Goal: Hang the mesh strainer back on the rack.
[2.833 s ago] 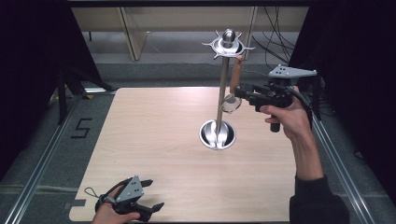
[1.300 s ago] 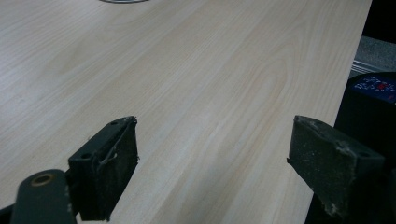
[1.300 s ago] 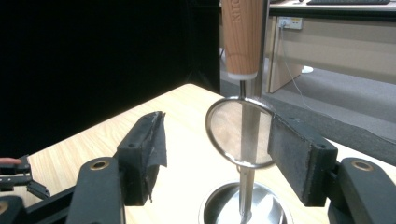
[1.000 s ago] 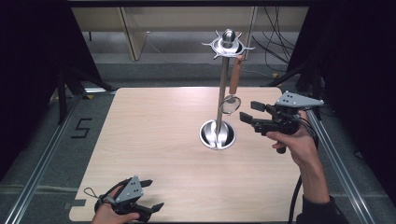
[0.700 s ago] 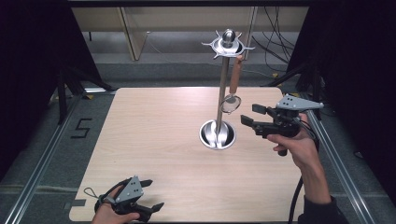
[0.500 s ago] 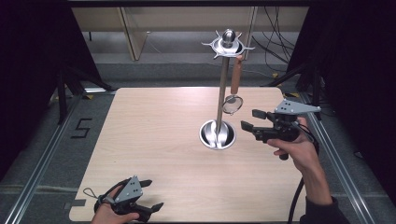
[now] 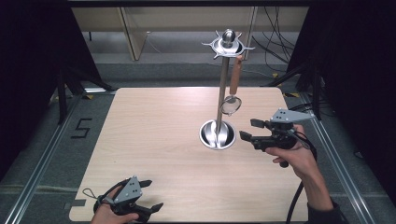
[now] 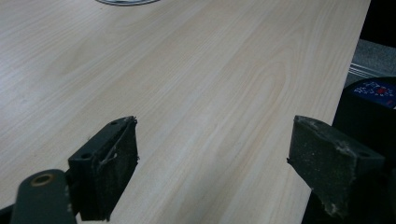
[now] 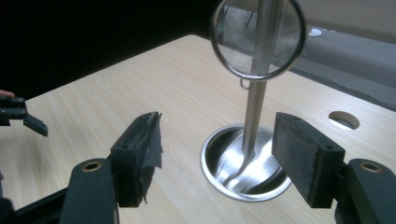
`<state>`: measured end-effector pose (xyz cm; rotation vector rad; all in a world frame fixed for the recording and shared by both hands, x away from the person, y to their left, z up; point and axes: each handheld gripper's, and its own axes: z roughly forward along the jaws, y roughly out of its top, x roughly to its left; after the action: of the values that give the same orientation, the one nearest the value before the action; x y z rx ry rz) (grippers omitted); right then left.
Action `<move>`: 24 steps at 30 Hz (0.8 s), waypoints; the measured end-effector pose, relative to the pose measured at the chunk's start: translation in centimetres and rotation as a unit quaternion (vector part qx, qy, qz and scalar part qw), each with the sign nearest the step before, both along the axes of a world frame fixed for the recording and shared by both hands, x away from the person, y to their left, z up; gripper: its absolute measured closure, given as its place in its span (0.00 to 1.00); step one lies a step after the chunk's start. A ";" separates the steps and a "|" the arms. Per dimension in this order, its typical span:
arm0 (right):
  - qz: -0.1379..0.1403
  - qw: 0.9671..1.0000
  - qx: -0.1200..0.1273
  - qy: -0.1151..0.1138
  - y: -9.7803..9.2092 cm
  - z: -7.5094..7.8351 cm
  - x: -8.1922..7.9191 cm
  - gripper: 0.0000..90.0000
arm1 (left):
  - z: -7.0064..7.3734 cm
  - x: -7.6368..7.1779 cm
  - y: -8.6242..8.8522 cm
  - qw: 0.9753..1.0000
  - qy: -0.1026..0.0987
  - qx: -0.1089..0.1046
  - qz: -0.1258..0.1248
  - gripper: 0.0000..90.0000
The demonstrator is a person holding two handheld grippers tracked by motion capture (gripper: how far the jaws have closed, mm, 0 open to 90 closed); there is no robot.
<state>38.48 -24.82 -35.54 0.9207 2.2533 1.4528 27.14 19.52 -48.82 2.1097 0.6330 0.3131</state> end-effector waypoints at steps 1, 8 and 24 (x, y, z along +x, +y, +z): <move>0.004 1.000 -0.004 -0.001 0.0 -0.2 0.0 0.37 | -0.1 0.0 -0.1 1.000 -0.003 -0.002 0.001 0.17; 0.001 1.000 -0.008 0.012 0.2 -1.0 -0.3 0.37 | 0.0 0.2 -0.1 1.000 -0.003 0.010 -0.002 0.17; 0.014 0.999 -0.029 0.025 0.7 -3.0 -0.6 0.36 | -0.1 0.0 0.1 1.000 0.000 0.006 0.000 0.17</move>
<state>37.88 -24.16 -38.51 0.9212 2.3401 1.3822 27.10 19.58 -48.89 2.1219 0.6318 0.3167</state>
